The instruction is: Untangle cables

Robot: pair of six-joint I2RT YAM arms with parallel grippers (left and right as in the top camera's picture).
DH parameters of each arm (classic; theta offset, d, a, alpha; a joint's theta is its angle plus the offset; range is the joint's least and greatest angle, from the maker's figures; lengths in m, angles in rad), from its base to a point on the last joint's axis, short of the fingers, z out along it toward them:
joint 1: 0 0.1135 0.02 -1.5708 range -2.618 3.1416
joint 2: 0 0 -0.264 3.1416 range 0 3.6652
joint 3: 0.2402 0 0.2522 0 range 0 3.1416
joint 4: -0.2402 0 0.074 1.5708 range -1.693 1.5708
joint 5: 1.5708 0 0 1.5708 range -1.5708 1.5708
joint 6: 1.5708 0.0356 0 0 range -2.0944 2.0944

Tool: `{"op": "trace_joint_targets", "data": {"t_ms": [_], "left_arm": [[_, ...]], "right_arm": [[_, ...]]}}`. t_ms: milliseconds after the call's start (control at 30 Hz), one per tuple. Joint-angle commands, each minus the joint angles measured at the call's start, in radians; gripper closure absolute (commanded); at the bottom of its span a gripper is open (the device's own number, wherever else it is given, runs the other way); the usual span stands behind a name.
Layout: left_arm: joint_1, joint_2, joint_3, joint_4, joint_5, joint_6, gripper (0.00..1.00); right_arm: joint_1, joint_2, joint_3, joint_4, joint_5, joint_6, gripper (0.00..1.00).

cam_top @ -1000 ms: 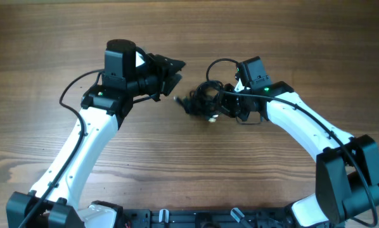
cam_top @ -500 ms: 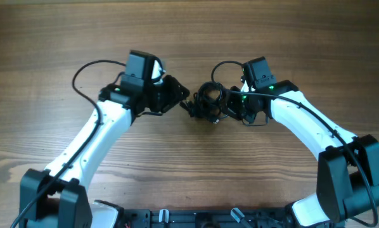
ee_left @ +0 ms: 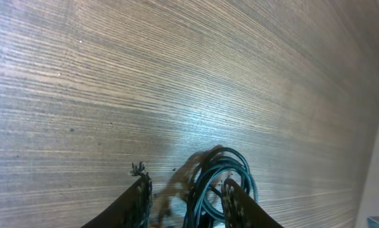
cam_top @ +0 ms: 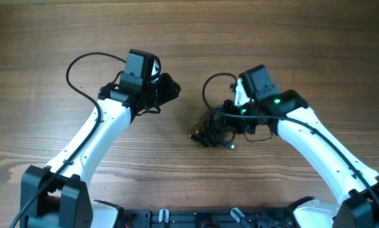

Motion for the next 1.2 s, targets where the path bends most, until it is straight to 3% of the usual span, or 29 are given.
{"op": "trace_joint_targets", "data": {"t_ms": [0,133,167,367,533,633,800,867,933,967,1000,1033,1167], "left_arm": [[0.002,0.009,0.009,0.0,0.003,0.068,0.6],[0.002,0.009,0.009,0.0,0.003,0.067,0.59],[0.002,0.009,0.009,0.002,0.003,0.067,0.6],[0.002,0.009,0.009,0.043,0.002,0.028,0.69],[0.045,0.003,0.009,0.064,0.015,-0.05,0.75],[0.108,-0.005,0.009,0.064,0.091,-0.049,0.72],[0.177,-0.005,0.009,0.053,0.142,-0.037,0.71],[0.179,-0.005,0.009,0.053,0.141,-0.019,0.71],[0.178,-0.005,0.009,0.047,0.142,-0.012,0.71],[0.178,-0.005,0.009,0.039,0.142,-0.012,0.69],[0.178,-0.005,0.009,0.029,0.142,-0.012,0.67],[0.177,-0.005,0.009,0.023,0.142,-0.012,0.65],[0.148,-0.005,0.009,0.003,0.142,-0.009,0.62]], "right_arm": [[0.012,0.051,-0.05,-0.014,0.083,0.067,0.91],[0.002,0.057,-0.066,-0.045,0.103,0.061,0.91],[-0.022,0.05,-0.051,-0.034,0.102,0.04,0.95],[-0.092,0.024,0.115,0.142,-0.034,-0.167,0.96],[-0.09,0.024,0.248,0.207,-0.067,-0.418,0.96],[-0.09,0.024,0.263,0.22,-0.14,-0.58,0.96],[-0.092,0.03,0.237,0.168,-0.094,-0.909,0.95],[-0.092,0.048,0.211,0.167,-0.057,-1.011,0.9],[-0.093,0.078,0.206,0.174,-0.052,-1.023,0.81],[-0.093,0.083,0.206,0.186,-0.052,-0.984,0.7],[-0.097,0.084,0.207,0.203,-0.051,-0.912,0.43],[-0.103,0.082,0.209,0.216,-0.051,-0.848,0.33],[-0.203,0.066,0.233,0.187,-0.061,-0.584,0.31]]}}
